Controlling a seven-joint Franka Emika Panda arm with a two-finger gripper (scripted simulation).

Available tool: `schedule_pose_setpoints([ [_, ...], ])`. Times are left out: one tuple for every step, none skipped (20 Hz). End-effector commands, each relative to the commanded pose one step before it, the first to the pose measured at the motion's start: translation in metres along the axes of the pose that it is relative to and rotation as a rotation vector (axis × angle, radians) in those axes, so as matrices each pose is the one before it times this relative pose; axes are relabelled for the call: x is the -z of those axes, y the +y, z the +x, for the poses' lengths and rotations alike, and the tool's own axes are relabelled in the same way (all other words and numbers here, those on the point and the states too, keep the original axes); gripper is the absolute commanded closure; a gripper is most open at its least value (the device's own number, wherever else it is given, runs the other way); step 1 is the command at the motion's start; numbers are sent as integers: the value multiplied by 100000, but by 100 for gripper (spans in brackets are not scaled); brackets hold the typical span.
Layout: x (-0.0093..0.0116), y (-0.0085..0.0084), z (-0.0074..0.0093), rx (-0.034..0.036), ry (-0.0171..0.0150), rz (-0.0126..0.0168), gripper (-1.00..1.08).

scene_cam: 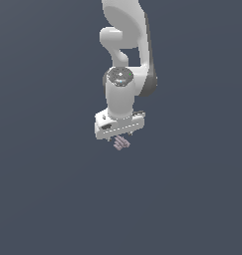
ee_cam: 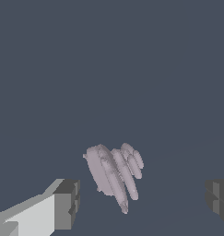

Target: Pick up the object and move it to a goal position.

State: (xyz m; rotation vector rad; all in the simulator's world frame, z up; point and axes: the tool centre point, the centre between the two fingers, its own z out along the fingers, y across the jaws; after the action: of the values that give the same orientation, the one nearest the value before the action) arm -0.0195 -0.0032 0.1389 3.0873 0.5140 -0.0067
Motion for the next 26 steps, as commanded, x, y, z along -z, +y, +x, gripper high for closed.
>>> schedule_pose_setpoints([
  [-663,-154,-369,6890,78,127,-92],
  [-259,-75,-144,2727,36,56,-92],
  [-257,-81,-142,2729,40,58,-92],
  [-254,-87,-140,2717,44,60,-92],
  [-241,-89,-132,2599,46,59,-92],
  [-226,-88,-124,2459,48,57,-92],
  [-212,-89,-115,2321,48,55,-92],
  [-198,-87,-106,2180,49,52,-92],
  [-184,-85,-98,2040,48,50,-92],
  [-170,-82,-90,1901,47,47,-92],
  [-156,-78,-82,1761,46,44,-92],
  [-143,-73,-75,1618,44,40,-92],
  [-130,-70,-67,1480,42,37,-92],
  [-117,-65,-59,1340,39,34,-92],
  [-104,-58,-53,1197,36,30,-92],
  [-92,-53,-46,1058,33,27,-92],
  [-79,-47,-39,918,29,23,-92],
  [-67,-39,-33,774,25,19,-92],
  [-55,-32,-27,632,21,16,-92],
  [-42,-27,-19,498,16,12,-92],
  [-30,-18,-15,352,12,9,-92],
  [-18,-9,-10,207,7,5,-92],
  [-6,-3,-3,69,2,2,-92],
  [25,16,11,-451,-37,10,-92],
  [-34,1,-2,0,0,0,-92],
  [-102,2,-6,0,0,0,-92],
])
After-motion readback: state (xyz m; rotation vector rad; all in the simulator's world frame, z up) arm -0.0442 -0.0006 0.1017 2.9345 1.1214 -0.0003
